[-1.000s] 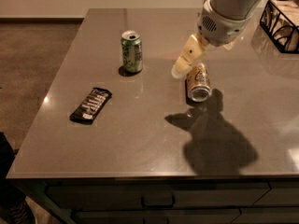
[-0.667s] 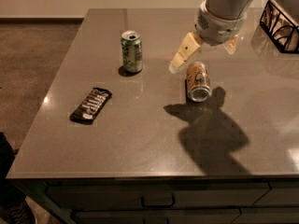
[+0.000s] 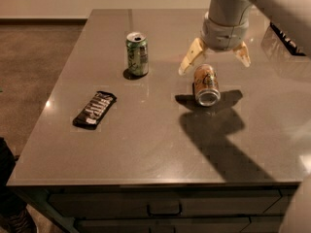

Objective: Place orange can upright

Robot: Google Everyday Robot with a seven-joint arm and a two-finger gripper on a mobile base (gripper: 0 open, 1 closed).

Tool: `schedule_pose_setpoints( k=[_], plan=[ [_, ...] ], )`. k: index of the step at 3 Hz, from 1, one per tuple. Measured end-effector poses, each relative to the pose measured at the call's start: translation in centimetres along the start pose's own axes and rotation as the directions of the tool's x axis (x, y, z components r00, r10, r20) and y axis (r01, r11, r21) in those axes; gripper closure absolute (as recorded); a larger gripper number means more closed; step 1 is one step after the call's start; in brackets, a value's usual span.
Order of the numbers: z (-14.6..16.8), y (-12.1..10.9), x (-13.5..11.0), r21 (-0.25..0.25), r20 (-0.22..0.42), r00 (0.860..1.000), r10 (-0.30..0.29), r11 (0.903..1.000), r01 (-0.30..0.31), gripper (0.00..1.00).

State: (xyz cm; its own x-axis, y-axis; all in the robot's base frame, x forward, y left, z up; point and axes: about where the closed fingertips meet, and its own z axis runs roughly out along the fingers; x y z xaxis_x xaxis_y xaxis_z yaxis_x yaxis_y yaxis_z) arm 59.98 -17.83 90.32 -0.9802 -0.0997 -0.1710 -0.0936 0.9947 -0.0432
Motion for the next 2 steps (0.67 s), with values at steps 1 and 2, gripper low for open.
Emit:
schedule_pose_setpoints(
  k=[1, 2],
  plan=[
    [1.8, -0.7, 0.0, -0.001, -0.039, 0.998, 0.059, 0.9983, -0.059, 0.00],
    [3.6, -0.9, -0.1, -0.017, -0.076, 0.994, 0.084, 0.9962, -0.085, 0.00]
  ],
)
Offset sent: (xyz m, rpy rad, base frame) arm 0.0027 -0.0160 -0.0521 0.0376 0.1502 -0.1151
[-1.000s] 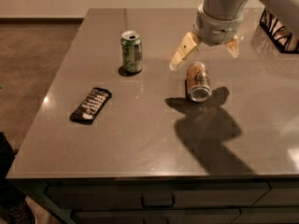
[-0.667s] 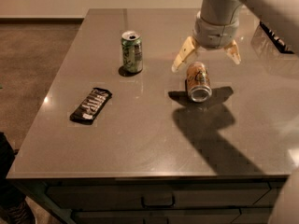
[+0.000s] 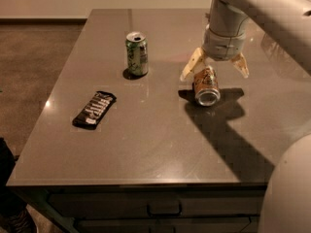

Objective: Place orange can upright

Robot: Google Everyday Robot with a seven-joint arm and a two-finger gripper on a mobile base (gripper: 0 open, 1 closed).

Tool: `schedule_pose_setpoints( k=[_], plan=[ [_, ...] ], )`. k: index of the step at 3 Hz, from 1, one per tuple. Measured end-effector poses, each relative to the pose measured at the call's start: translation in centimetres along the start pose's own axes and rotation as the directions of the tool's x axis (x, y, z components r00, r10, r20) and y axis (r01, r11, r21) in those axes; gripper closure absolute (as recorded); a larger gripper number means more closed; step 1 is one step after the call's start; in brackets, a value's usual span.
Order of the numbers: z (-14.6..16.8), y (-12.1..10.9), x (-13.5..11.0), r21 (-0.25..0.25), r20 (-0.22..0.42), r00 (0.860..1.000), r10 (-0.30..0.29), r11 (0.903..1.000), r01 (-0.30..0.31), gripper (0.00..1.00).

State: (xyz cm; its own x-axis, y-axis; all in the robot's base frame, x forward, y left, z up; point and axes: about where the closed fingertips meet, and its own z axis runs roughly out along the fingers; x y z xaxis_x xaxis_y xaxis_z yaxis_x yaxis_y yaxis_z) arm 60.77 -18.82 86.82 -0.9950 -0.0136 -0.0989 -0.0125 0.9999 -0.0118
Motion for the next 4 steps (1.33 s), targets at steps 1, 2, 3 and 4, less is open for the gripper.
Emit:
schedule_pose_setpoints(
  k=[1, 2, 3, 4],
  plan=[
    [1.2, 0.7, -0.4, -0.020, -0.020, 1.000, -0.008, 0.9998, 0.008, 0.18],
    [1.8, 1.6, -0.9, -0.038, -0.026, 0.999, -0.032, 0.9988, 0.031, 0.42],
    [1.1, 2.2, -1.8, -0.067, 0.012, 0.994, -0.104, 0.9922, 0.105, 0.64],
    [-1.7, 2.4, -3.4, -0.086, 0.140, 0.966, -0.216, 0.9696, 0.229, 0.88]
  ],
)
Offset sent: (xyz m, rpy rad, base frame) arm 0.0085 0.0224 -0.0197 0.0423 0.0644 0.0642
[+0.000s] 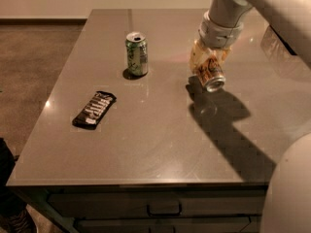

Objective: Place orange can upright

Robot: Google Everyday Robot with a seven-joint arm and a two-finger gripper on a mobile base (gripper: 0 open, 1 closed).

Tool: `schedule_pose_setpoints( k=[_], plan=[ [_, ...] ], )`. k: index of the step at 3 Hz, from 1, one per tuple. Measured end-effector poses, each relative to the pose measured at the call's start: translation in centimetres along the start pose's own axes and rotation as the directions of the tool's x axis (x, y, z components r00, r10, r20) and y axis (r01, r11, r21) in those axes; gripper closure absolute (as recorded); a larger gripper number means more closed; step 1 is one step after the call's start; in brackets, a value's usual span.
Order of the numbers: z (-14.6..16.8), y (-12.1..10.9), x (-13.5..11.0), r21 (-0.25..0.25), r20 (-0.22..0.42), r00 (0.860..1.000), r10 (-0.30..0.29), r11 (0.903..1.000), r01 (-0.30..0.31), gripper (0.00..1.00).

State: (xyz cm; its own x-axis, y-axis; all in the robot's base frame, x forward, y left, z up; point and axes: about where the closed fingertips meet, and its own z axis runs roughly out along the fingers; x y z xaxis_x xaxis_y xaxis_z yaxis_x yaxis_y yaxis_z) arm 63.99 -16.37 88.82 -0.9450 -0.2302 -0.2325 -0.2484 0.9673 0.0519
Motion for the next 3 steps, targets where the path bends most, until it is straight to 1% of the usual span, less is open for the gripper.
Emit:
schedule_pose_setpoints(
  k=[1, 2, 3],
  plan=[
    [-1.8, 0.0, -1.9, -0.054, 0.150, 0.983, -0.109, 0.9915, 0.118, 1.00],
    [-2.5, 0.1, -3.1, -0.100, 0.308, 0.936, -0.171, 0.9724, 0.211, 1.00],
    [-2.6, 0.3, -3.8, -0.117, 0.452, 0.870, -0.197, 0.9540, 0.276, 1.00]
  ],
)
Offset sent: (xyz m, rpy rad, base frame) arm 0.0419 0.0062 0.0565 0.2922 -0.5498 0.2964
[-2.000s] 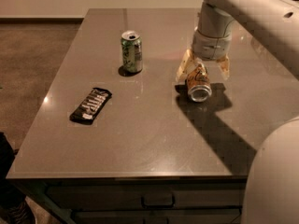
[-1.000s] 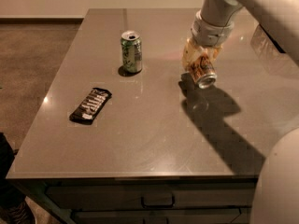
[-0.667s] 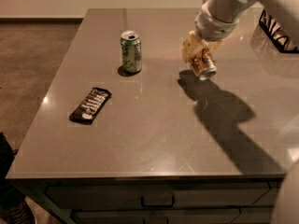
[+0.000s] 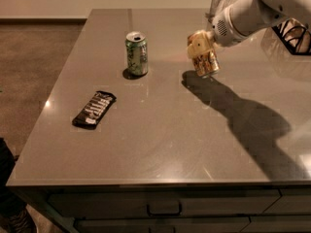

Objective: Place orange can upright

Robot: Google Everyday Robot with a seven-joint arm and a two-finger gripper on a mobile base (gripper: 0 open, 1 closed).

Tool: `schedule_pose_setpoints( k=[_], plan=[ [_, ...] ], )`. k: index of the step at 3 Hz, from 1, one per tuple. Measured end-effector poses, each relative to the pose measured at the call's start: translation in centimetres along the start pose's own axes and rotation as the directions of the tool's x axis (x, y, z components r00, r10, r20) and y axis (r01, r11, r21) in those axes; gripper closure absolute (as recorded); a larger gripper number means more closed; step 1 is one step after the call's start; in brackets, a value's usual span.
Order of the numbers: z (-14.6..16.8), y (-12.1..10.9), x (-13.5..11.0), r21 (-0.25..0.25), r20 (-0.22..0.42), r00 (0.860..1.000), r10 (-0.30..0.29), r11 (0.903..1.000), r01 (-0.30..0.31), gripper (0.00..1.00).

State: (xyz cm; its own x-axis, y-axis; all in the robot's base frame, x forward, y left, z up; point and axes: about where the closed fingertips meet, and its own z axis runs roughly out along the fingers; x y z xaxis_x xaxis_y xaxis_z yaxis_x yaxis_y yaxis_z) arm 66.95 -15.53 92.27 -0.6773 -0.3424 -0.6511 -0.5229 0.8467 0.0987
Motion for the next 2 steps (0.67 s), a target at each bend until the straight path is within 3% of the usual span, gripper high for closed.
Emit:
schedule_pose_setpoints(
  k=[1, 2],
  plan=[
    [0.3, -0.1, -0.8, -0.019, 0.160, 0.986, -0.036, 0.9990, 0.039, 1.00],
    [0.4, -0.6, -2.3, -0.023, 0.308, 0.949, -0.060, 0.9972, 0.071, 1.00]
  ],
)
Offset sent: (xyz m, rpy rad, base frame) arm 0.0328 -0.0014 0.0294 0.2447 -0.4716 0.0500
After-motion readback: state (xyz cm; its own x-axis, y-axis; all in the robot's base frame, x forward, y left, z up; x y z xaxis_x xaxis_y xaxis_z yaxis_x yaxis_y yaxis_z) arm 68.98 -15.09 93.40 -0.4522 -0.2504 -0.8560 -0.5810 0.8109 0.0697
